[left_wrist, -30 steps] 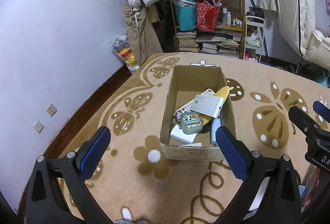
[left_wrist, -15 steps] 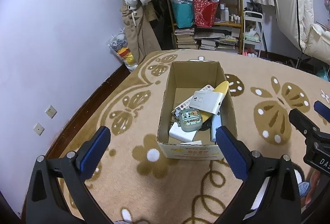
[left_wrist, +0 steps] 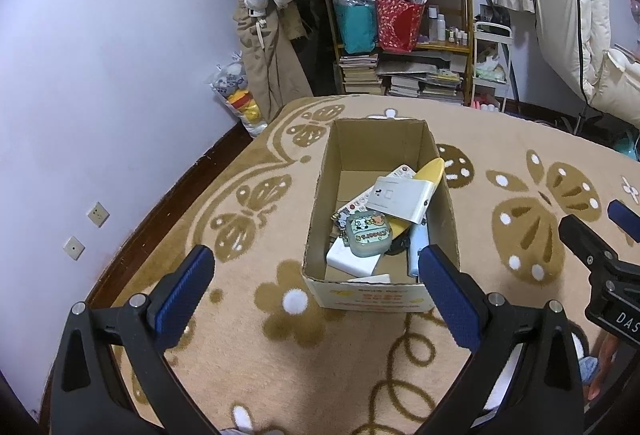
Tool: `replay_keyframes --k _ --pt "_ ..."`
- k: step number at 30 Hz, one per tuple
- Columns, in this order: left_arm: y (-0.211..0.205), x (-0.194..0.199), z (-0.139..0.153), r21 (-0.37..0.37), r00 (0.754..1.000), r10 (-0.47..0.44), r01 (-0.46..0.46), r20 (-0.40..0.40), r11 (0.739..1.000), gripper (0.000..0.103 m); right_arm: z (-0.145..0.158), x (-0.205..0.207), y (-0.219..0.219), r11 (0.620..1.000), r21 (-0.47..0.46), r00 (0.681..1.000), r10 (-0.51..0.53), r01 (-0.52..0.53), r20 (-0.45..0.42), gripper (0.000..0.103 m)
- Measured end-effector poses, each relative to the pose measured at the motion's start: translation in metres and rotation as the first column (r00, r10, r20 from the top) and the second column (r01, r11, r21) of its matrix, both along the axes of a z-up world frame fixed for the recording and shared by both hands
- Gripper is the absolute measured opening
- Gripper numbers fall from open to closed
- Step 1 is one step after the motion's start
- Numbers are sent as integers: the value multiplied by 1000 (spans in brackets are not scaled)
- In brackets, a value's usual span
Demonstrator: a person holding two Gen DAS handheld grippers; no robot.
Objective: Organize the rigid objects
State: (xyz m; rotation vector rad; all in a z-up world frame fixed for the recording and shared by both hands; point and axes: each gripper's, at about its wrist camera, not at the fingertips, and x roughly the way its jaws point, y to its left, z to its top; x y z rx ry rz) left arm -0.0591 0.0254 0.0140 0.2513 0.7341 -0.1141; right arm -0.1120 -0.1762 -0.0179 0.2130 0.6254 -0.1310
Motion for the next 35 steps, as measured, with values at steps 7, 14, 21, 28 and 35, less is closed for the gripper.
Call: replay_keyframes --k 7,14,21,28,35 --pt "1 2 2 -1 1000 1 -1 -3 1000 101 -1 0 -1 1000 1 1000 0 0 1 103" --pt "0 2 2 7 1000 -11 11 0 1000 101 0 0 -2 1000 2 1000 -1 1 1 103" --pt "-1 2 0 9 1000 -13 13 0 1000 101 0 0 -2 1000 0 1000 0 0 0 103" --pt "-1 1 0 19 1000 -10 10 -1 1000 101 -2 1 -3 1000 2 1000 -1 1 -2 103" --pt "1 2 -1 19 1000 -4 4 -7 1000 101 -5 1 -9 1000 4 1000 -9 9 0 103"
